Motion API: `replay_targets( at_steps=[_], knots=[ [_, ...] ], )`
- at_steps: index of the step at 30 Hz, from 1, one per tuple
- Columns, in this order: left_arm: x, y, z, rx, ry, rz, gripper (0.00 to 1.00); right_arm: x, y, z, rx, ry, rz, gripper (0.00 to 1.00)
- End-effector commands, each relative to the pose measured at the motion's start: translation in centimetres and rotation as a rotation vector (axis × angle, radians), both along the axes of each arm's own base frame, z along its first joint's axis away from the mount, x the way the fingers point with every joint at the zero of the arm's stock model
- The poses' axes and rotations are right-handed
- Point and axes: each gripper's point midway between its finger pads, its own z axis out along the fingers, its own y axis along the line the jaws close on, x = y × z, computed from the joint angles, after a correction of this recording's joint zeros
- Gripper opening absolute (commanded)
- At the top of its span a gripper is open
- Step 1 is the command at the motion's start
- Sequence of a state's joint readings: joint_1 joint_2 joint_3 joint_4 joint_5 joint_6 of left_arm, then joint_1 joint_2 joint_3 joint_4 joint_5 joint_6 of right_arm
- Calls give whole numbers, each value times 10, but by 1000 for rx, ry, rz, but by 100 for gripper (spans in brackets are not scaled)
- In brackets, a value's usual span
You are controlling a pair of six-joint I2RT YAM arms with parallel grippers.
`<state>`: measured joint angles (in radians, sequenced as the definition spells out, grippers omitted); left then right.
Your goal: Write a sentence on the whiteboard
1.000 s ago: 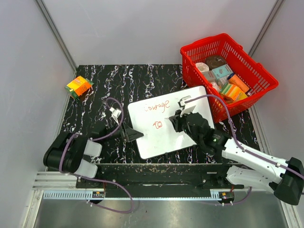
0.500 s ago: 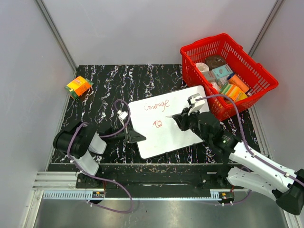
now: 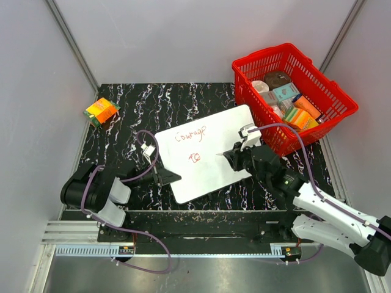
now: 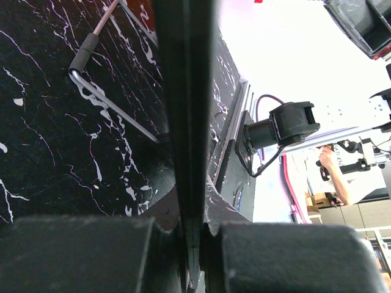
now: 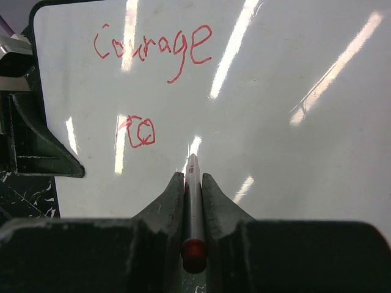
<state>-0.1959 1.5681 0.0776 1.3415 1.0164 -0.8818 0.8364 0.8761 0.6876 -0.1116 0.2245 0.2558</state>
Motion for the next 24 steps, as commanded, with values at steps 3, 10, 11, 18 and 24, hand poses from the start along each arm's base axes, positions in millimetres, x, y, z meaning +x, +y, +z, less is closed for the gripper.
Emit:
replay_targets(
  at_steps=[3,10,11,18,24],
  knots=[
    [20,5,15,14,-191,88,0,15,4,4,-25,-34,-22,0],
    [19,3,13,19,-190,82,0,30,15,7,-19,-42,-42,0],
    [19,3,13,18,-192,82,0,33,17,14,7,-61,-55,0],
    [19,2,11,24,-187,79,0,39,21,32,59,-107,-66,0],
    [19,1,11,29,-191,79,0,49,32,26,38,-94,-61,0]
  ],
)
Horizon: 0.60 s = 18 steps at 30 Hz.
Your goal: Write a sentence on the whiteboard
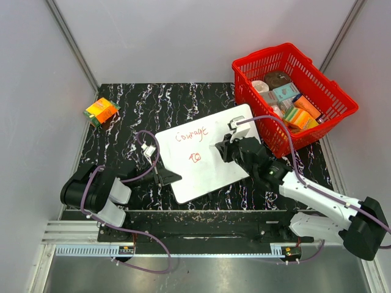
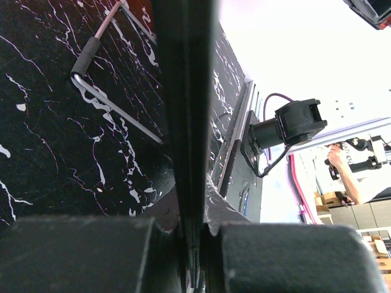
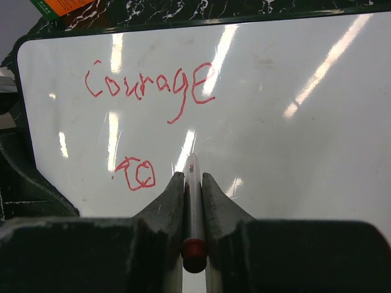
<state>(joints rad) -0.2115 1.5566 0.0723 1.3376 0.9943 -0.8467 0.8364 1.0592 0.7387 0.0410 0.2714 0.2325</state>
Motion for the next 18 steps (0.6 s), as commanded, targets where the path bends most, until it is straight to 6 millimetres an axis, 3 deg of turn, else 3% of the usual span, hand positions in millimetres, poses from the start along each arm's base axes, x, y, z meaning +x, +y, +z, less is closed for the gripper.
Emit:
replay_targets(
  at_steps=[1,18],
  knots=[
    [20,3,11,14,-156,76,0,16,10,25,45,-55,-20,0],
    [21,1,8,30,-146,74,0,9,2,2,23,-17,-26,0]
  ],
)
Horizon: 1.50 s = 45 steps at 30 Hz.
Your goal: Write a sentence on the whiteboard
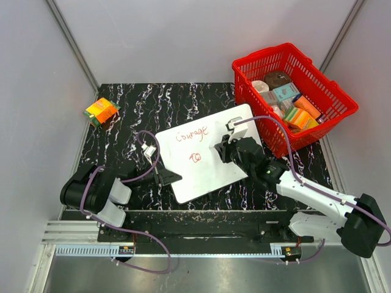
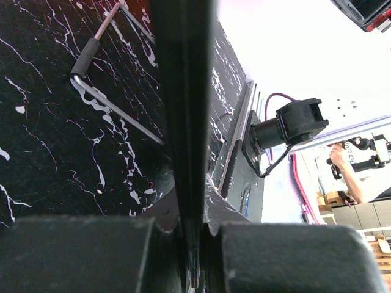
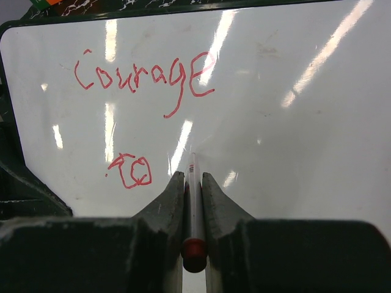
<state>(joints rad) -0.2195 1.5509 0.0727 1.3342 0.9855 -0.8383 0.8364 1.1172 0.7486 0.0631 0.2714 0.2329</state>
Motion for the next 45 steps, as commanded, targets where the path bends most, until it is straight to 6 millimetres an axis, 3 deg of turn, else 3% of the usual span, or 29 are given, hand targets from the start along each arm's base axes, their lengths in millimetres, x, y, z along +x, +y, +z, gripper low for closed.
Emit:
replay_targets(
  at_steps=[1,14,31,45],
  knots=[
    [21,2,8,26,-139,72,0,2,-5,13,44,-34,-29,0],
    [20,2,6,32,-137,69,0,3,-3,-8,14,2,-23,0],
    [21,0,4,38,-137,67,0,-12,0,-16,-7,57,42,0],
    [21,0,4,42,-136,68,0,-18,-12,-32,-57,101,21,0]
  ],
)
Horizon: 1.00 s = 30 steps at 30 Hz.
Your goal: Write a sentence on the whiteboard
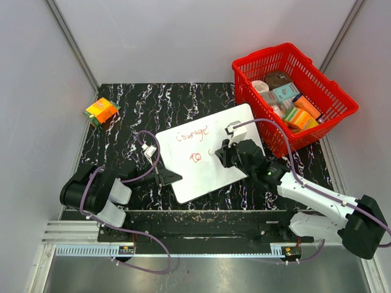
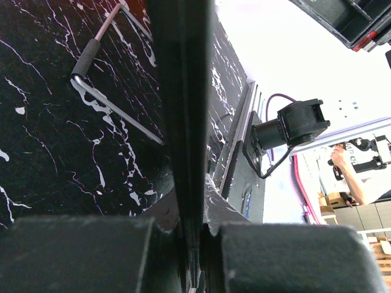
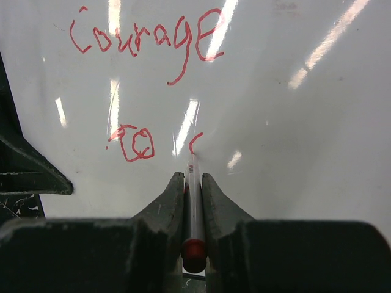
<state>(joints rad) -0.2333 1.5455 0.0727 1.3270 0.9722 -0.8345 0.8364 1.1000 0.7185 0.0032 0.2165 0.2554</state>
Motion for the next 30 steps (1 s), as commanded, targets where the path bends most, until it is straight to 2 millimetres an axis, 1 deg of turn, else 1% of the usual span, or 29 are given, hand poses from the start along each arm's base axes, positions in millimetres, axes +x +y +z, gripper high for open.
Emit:
replay_targets(
  at_steps=[1,5,10,15,17,18,20,21,27,30],
  knots=[
    [22,2,4,39,-136,68,0,-2,-13,-9,-33,23,-30,0],
    [21,1,4,40,-136,67,0,1,-18,-8,-37,12,-65,0],
    [21,1,3,41,-136,63,0,9,-22,-5,-39,-1,-118,0],
    [20,0,3,42,-137,62,0,16,-18,7,-11,-27,-135,0],
    [20,0,3,42,-137,62,0,17,-17,6,-16,-23,-134,0],
    [21,0,3,42,-137,63,0,21,-13,15,12,-46,-134,0],
    [20,0,3,43,-136,60,0,22,-10,16,14,-48,-128,0],
    [20,0,3,43,-136,62,0,23,-8,20,25,-53,-127,0],
    [19,0,3,44,-137,60,0,26,-3,31,49,-72,-120,0],
    [20,0,2,46,-137,63,0,25,-1,33,45,-71,-106,0]
  ],
)
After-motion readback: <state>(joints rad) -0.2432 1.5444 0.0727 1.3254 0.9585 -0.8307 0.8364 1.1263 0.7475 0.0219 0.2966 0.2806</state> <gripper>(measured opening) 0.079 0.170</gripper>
